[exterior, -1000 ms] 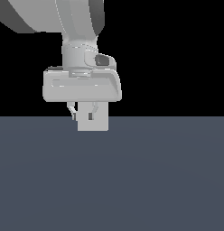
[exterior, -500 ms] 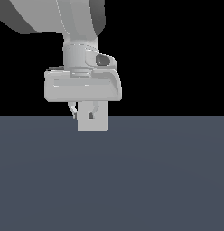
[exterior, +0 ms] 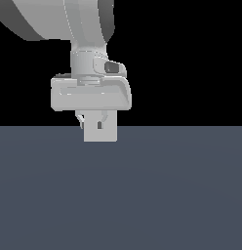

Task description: Plug the charger into the wall socket.

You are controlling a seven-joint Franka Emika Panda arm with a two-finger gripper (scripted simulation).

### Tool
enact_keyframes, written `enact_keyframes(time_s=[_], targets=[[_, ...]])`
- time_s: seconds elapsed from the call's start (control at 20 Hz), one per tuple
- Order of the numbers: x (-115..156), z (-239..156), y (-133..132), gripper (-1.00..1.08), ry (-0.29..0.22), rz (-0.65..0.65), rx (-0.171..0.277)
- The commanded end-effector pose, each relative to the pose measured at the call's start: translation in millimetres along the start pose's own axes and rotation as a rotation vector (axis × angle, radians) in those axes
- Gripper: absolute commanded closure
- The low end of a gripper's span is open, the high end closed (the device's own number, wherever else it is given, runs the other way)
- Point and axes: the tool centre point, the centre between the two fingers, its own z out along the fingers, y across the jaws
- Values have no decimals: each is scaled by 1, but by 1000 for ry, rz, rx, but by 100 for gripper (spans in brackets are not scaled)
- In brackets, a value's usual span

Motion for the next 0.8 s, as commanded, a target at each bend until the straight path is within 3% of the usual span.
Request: enact_keyframes(time_s=[0.0,0.4,0.75], targets=[[7,1,0,108,0,0,0],[33,4,0,108,0,0,0],[40,5,0,108,0,0,0]])
